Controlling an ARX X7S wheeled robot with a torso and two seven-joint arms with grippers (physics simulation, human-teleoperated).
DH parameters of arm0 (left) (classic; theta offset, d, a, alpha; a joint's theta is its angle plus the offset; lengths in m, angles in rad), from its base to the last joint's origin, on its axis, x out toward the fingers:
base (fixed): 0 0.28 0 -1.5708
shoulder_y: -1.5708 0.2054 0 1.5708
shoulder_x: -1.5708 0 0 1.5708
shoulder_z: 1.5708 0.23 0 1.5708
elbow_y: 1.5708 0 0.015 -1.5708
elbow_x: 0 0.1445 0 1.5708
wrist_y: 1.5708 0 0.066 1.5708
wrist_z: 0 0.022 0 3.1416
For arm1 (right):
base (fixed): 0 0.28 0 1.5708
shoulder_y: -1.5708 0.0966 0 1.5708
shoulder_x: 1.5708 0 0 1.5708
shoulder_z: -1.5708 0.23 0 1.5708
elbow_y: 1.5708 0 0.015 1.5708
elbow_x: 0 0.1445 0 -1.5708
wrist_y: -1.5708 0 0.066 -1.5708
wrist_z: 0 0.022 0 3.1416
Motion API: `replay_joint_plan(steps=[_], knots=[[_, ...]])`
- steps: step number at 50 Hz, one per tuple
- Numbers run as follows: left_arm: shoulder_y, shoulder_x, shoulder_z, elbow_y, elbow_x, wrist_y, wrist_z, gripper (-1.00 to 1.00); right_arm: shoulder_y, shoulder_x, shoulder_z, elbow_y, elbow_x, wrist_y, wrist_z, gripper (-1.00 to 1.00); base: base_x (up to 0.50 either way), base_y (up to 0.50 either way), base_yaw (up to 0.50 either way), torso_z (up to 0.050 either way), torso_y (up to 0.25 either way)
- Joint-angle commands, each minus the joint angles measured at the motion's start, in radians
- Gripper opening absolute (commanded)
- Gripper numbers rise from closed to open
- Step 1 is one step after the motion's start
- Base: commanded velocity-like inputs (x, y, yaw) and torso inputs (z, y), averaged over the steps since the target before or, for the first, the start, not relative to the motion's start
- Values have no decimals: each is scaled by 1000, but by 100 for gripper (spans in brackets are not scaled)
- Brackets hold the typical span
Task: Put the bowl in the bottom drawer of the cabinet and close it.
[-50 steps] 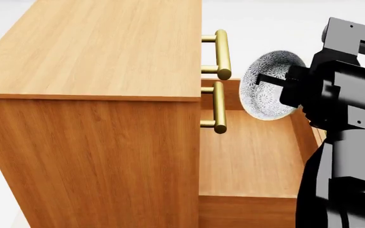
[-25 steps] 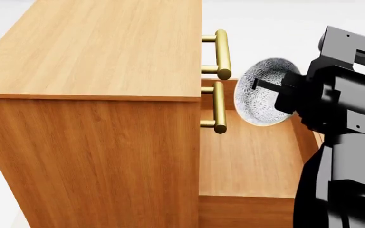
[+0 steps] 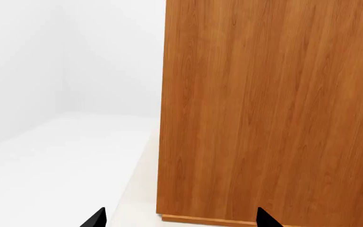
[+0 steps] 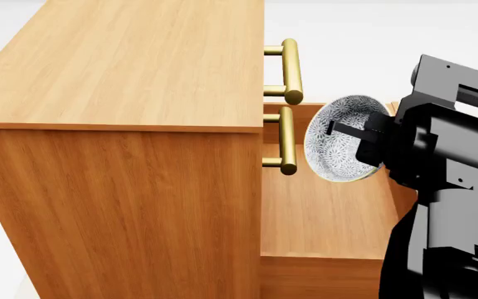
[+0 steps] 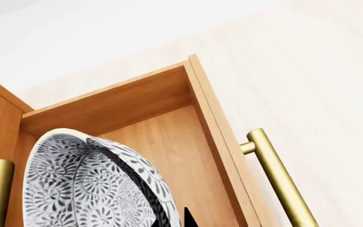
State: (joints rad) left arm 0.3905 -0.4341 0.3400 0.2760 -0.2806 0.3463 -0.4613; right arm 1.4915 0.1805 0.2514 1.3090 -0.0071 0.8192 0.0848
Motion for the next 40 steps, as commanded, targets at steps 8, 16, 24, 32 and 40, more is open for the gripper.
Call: replay_joint_plan(steps=[8, 16, 24, 32, 40], knots=[[1, -5, 2, 7, -2, 0, -4, 100, -26, 0, 9, 0, 7, 1, 10, -100, 0, 0, 0, 0, 0], [-4, -4, 4, -3, -1, 4, -4, 100, -36, 4, 11, 0, 9, 15, 9, -100, 0, 0, 0, 0, 0], [-7, -4, 5, -8, 0, 6, -4, 100, -53, 8, 36, 0, 12, 38, 15, -100, 0, 0, 0, 0, 1], [-1, -20, 2, 48, -7, -36, -22, 100, -48, 11, 79, 0, 14, 76, 13, -100, 0, 0, 0, 0, 0], [-5, -6, 9, -1, 0, 3, -9, 100, -50, 9, 103, 0, 11, 97, -2, -100, 0, 0, 0, 0, 0]])
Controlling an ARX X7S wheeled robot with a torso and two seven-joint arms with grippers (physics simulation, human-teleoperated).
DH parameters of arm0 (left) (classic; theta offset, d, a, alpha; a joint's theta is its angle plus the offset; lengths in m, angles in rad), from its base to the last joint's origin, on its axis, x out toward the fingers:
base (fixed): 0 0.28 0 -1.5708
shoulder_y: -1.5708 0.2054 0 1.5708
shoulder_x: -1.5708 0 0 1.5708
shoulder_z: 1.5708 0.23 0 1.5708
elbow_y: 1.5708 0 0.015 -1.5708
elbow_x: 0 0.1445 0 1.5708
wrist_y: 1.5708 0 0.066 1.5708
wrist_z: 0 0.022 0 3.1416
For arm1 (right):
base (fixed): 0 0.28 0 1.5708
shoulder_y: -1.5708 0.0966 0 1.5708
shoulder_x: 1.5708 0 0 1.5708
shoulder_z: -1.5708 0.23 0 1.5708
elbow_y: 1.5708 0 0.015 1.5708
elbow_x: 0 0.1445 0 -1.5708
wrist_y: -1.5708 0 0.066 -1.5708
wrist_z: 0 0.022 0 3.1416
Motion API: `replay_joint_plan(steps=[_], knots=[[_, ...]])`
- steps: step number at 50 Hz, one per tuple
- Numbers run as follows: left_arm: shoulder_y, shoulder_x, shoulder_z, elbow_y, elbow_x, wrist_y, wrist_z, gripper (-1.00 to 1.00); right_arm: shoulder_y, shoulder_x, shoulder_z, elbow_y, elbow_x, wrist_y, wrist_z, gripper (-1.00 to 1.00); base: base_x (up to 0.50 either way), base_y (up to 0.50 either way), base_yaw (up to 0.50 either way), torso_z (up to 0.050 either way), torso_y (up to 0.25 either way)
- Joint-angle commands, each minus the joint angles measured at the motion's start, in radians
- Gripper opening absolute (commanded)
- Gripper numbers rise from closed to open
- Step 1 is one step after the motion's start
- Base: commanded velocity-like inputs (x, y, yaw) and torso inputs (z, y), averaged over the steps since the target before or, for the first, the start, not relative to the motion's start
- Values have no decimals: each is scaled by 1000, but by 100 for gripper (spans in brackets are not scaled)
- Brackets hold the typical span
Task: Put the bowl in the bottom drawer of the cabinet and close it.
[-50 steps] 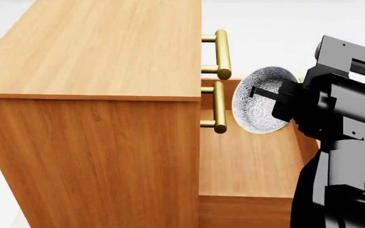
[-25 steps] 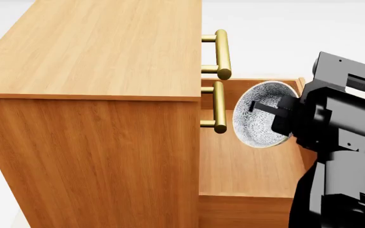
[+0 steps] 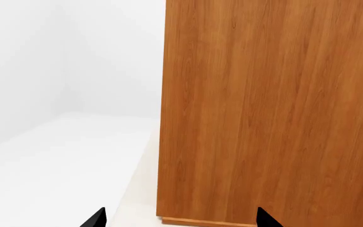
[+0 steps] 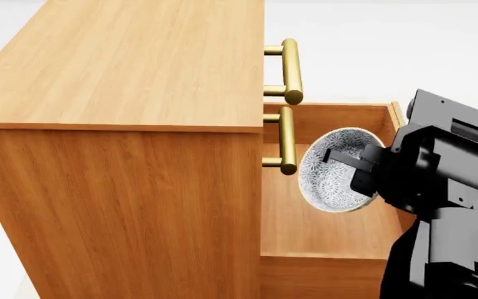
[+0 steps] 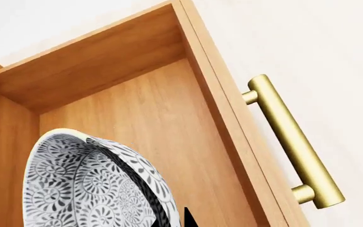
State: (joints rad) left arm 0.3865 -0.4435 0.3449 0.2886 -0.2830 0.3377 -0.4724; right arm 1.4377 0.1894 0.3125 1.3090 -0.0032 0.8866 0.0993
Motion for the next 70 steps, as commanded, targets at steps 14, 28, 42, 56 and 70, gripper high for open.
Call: replay_joint_plan(steps=[14, 28, 42, 56, 70], knots=[[0, -15, 1, 36, -11, -28, -12, 100, 1, -3, 69, 0, 5, 46, -16, -100, 0, 0, 0, 0, 1], [3, -14, 5, 28, -12, -17, -13, 100, -1, 1, 112, 0, 8, 73, -25, -100, 0, 0, 0, 0, 0], [-1, -2, 12, -19, -2, 21, -2, 100, -3, -4, 138, 0, 2, 115, -26, -100, 0, 0, 0, 0, 0], [-4, -7, 14, -9, -4, 12, -8, 100, -21, -4, 124, 0, 5, 126, -2, -100, 0, 0, 0, 0, 1], [-3, -6, 16, -21, -6, 27, -5, 100, -38, -7, 133, 0, 4, 123, 15, -100, 0, 0, 0, 0, 0]])
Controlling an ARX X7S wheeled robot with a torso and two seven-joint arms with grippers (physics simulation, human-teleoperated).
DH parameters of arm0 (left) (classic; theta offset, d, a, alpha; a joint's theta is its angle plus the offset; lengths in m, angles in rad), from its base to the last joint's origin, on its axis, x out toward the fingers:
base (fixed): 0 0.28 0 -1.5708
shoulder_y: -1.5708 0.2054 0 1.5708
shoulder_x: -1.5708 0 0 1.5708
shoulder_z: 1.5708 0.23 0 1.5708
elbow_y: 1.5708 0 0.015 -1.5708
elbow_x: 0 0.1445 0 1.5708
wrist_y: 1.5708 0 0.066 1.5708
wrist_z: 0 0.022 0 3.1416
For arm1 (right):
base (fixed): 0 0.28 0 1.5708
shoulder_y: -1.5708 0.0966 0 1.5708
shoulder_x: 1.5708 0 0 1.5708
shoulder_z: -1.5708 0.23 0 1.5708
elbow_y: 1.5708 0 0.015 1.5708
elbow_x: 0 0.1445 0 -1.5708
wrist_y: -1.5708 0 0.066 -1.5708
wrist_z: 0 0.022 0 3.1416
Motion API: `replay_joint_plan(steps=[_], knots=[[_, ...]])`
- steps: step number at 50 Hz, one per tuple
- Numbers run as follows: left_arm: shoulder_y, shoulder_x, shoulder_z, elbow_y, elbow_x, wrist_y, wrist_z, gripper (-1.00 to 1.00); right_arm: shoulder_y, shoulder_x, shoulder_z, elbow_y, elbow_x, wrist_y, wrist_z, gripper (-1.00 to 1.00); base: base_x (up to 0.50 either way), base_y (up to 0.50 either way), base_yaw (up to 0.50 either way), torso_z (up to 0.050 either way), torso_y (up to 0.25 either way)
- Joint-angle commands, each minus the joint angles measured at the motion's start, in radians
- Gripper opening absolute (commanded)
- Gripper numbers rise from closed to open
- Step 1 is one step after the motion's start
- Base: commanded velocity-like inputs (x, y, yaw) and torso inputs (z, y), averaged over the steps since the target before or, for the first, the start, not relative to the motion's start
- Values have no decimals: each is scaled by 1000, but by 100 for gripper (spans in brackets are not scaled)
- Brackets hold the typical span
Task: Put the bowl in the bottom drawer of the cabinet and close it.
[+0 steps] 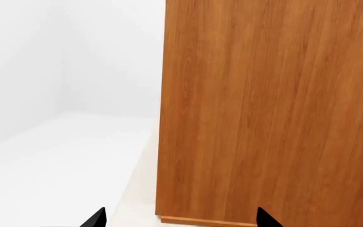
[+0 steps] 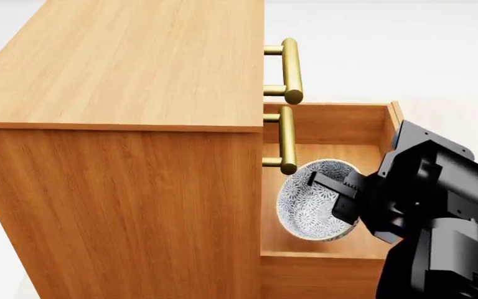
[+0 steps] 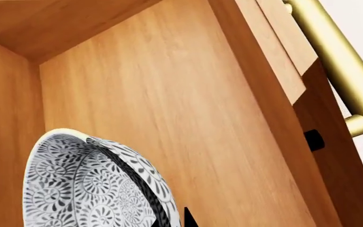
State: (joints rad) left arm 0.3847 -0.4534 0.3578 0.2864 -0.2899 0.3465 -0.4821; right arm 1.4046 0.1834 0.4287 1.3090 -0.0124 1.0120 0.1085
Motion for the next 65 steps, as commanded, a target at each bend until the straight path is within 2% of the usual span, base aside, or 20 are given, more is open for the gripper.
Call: replay_joint_plan(steps=[1, 13, 14, 17, 22, 28, 34, 41, 43, 46, 48, 54, 58, 61, 62, 63, 64, 65], knots=[[0, -6, 0, 11, -5, -7, -4, 100, -7, -1, 16, 0, 13, 0, 4, -100, 0, 0, 0, 0, 0], [-2, -6, 2, 7, -4, -4, -5, 100, -13, 3, 6, 0, 13, -16, 5, -100, 0, 0, 0, 0, 1], [-3, -1, 4, -11, -1, 11, -1, 100, -13, 4, 10, 0, 15, -19, 1, 100, 0, 0, 0, 0, 0], [1, -17, 0, 42, -10, -30, -17, 100, -12, 3, -1, 0, 11, -24, -8, 100, 0, 0, 0, 0, 0], [-3, 2, 6, -26, 0, 25, 3, 100, -13, -1, -33, 0, 3, -40, -47, 100, 0, 0, 0, 0, 0], [1, -19, 1, 38, -13, -26, -16, 100, -10, -1, -45, 0, 9, -43, -51, 100, 0, 0, 0, 0, 0], [-4, 1, 8, -30, 0, 29, 2, 100, -1, -2, -114, 0, -1, -97, -108, 100, 0, 0, 0, 0, 0], [-2, -9, 7, 3, -4, 2, -8, 100, 38, 5, -164, 0, 6, -129, -146, 100, 0, 0, 0, 0, 0], [-1, -19, 5, 37, -9, -27, -19, 100, 57, 6, -169, 0, 10, -135, -162, 100, 0, 0, 0, 0, 0], [-4, 0, 11, -27, 4, 26, -2, 100, 78, 10, -161, 0, 14, -131, -155, 100, 0, 0, 0, 0, 0], [0, -17, 7, 25, -6, -15, -16, 100, 86, 11, -168, 0, 10, -138, -164, 100, 0, 0, 0, 0, 0], [-2, -4, 12, -23, 1, 25, -3, 100, 112, 17, -169, 0, 12, -140, -173, 100, 0, 0, 0, 0, 0], [-2, -7, 12, -18, 4, 13, -8, 100, 121, 23, -185, 0, 8, -157, -177, 100, 0, 0, 0, 0, 0], [-2, -25, 2, 46, -5, -51, -37, 100, 126, 29, -205, 0, 4, -188, -191, 100, 0, 0, 0, 0, 0], [-7, -10, 8, -1, 22, -21, -34, 100, 129, 32, -208, 0, 4, -194, -190, 100, 0, 0, 0, 0, 0], [-4, -23, 4, 41, 8, -50, -41, 100, 129, 32, -226, 0, -5, -207, -188, 100, 0, 0, 0, 0, 0], [2, -30, 2, 55, -61, -26, -12, 100, 131, 36, -240, 0, -7, -225, -198, 100, 0, 0, 0, 0, 0], [3, -24, 4, 30, -65, -1, 3, 100, 133, 38, -246, 0, -4, -238, -206, 100, 0, 0, 0, 0, 0]])
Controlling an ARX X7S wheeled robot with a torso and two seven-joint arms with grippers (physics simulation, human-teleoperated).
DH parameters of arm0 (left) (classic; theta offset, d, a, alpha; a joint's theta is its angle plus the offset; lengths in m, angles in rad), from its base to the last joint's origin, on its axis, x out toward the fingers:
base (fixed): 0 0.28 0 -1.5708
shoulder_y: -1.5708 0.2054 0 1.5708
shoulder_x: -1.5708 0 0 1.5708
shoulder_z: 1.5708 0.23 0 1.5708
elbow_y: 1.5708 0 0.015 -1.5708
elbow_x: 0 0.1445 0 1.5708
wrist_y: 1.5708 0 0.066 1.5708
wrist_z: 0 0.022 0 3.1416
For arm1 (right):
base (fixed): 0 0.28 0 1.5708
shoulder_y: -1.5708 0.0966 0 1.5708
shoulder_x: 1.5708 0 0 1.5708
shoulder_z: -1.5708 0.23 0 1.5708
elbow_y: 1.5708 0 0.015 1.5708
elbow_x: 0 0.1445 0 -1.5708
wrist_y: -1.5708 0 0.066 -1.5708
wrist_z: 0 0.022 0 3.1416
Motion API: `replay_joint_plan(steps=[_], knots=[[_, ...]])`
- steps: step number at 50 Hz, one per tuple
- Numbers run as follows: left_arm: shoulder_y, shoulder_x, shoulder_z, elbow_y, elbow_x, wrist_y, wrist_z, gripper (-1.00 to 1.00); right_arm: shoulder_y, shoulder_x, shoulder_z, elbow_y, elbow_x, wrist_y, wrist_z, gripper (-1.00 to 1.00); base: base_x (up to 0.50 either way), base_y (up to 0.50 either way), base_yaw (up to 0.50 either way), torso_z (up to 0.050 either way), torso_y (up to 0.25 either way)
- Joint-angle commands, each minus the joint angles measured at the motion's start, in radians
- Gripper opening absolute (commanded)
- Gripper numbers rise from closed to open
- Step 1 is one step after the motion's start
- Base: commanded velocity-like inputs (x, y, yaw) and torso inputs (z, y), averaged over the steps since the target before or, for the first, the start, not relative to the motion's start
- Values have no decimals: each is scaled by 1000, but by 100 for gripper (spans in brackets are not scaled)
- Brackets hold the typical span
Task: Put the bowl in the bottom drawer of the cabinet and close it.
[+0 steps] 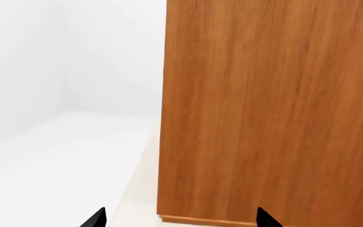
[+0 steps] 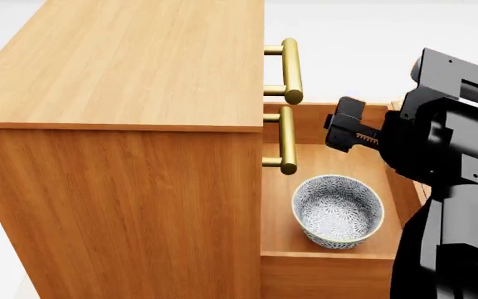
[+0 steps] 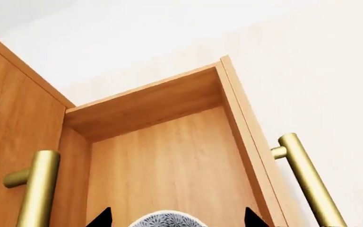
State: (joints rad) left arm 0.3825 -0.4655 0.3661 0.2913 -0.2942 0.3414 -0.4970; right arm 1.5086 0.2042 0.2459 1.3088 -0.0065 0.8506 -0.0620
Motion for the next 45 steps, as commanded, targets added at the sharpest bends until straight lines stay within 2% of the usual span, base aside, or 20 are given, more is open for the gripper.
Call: replay_joint_plan(steps=[1, 3, 7, 9, 15, 20, 32, 36, 45], knots=[[5, -19, -4, 43, -45, -8, 10, 100, 33, 21, -80, 0, -16, -94, -41, 100, 0, 0, 0, 0, 0], [-3, 6, 4, -22, -9, 36, 20, 100, 35, 25, -98, 0, -17, -107, -37, 100, 0, 0, 0, 0, 0], [-4, -11, 1, 25, -11, -14, 2, 100, 35, 38, -121, 0, -15, -138, -29, 100, 0, 0, 0, 0, 0], [-8, 7, 8, -29, 11, 32, 15, 100, 31, 47, -130, 0, -10, -151, -46, 100, 0, 0, 0, 0, 0], [-7, 4, 10, -24, 10, 30, 16, 100, 16, 61, -160, 0, -9, -323, -54, 100, 0, 0, 0, 0, 0], [-6, 3, 10, -24, 11, 30, 15, 100, 20, 73, -200, 0, -25, -366, -47, 100, 0, 0, 0, 0, 0], [-2, -1, 11, -14, 9, 27, 11, 100, -28, 133, -216, -3, -30, -521, 33, 100, 0, 0, 0, 0, 0], [-1, 2, 13, -26, 12, 38, 13, 100, -59, 151, -209, -37, -24, -526, 29, 100, 0, 0, 0, 0, 0], [0, -15, 8, 23, 3, -3, -4, 100, -257, 185, -162, -400, -8, -374, 83, 100, 0, 0, 0, 0, 0]])
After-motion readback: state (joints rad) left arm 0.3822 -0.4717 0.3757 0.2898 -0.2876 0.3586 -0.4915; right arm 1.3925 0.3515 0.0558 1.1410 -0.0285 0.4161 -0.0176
